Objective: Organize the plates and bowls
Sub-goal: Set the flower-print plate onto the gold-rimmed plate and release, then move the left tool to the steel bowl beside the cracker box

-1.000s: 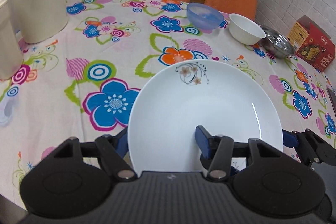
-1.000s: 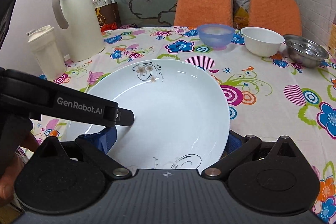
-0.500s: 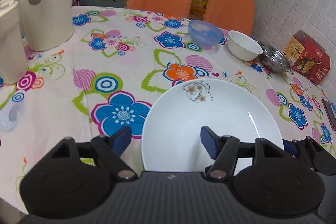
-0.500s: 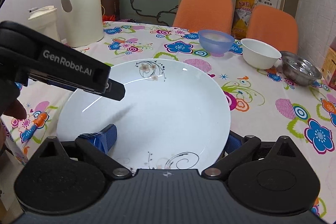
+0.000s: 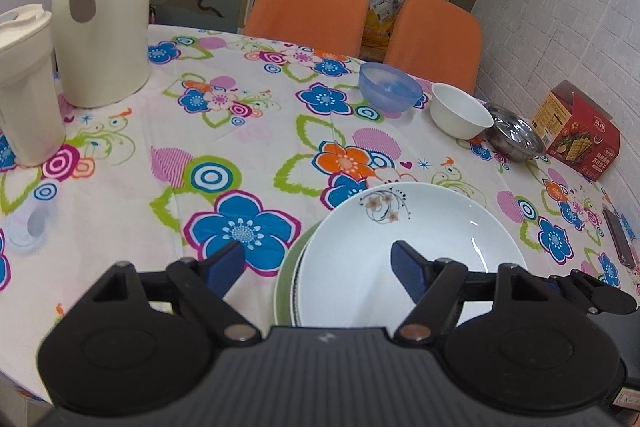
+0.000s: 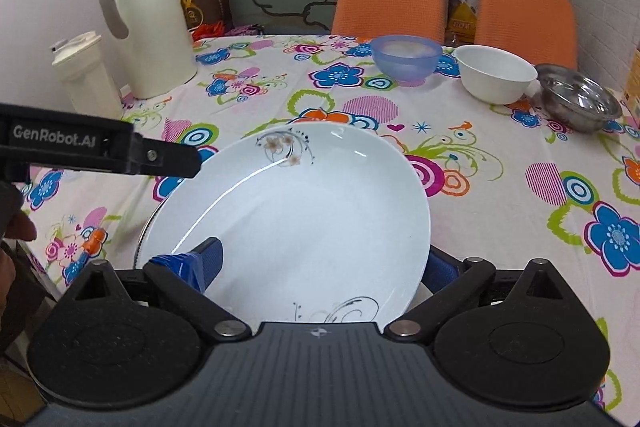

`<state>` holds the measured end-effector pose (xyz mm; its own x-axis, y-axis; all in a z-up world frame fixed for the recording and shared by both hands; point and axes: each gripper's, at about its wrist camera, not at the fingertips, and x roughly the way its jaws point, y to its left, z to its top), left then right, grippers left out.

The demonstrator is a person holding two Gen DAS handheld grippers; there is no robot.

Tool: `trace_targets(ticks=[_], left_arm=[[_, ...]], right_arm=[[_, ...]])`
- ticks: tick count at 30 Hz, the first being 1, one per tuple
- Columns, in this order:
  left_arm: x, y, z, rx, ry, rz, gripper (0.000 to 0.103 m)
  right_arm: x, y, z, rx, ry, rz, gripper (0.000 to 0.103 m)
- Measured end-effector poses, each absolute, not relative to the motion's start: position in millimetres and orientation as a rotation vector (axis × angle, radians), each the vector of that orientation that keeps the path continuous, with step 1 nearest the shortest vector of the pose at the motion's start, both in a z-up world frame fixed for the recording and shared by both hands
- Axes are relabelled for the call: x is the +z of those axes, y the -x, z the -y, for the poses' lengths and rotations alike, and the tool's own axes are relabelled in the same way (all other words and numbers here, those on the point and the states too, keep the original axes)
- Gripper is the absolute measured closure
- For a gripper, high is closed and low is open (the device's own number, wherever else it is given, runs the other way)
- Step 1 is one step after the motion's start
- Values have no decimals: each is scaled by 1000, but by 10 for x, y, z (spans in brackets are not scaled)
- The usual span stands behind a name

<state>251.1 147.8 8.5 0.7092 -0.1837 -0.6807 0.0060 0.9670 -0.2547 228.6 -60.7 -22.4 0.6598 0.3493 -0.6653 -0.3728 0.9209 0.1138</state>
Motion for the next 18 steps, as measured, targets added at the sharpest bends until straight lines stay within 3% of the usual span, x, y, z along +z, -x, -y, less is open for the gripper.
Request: trace_targets(ticks=[8, 18], left_arm=[[104, -2485, -1434, -115, 229, -773, 29], [107, -2701, -1136, -179, 215, -804, 29]], right_arm=[[-243, -2227, 695, 410, -2, -700, 15], [-96, -2753, 1797, 211, -83, -672, 15]])
